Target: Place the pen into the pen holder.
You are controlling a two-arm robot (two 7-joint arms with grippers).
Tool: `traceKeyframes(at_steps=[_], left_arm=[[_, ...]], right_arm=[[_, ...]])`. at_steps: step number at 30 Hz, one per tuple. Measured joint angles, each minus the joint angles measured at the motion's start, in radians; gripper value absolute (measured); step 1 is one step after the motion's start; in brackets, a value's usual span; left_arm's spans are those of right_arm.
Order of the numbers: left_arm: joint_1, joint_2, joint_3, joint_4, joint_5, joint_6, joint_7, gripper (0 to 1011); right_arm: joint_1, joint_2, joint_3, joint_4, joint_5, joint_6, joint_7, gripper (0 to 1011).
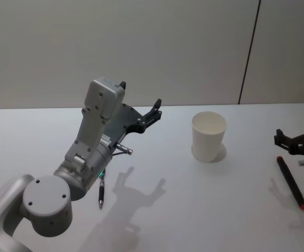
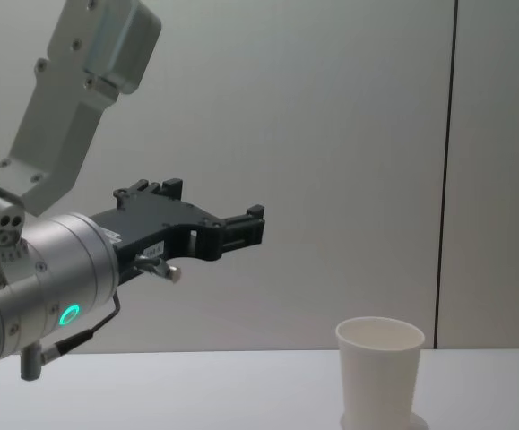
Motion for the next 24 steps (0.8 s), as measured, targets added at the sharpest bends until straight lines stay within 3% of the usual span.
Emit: traceKeyframes(at_steps=[10, 24], left_arm=[[0.0, 0.0, 0.0, 0.0, 0.0, 0.0, 0.0, 1000], [0.0, 0.0, 0.0, 0.0, 0.0, 0.0, 0.0, 1000]], right_arm=[[0.094, -0.038, -0.003, 0.104, -0.044, 0.11, 0.014, 1002], [0.207, -0.088, -0.005, 0.253, -0.08, 0.174, 0.023, 1002]])
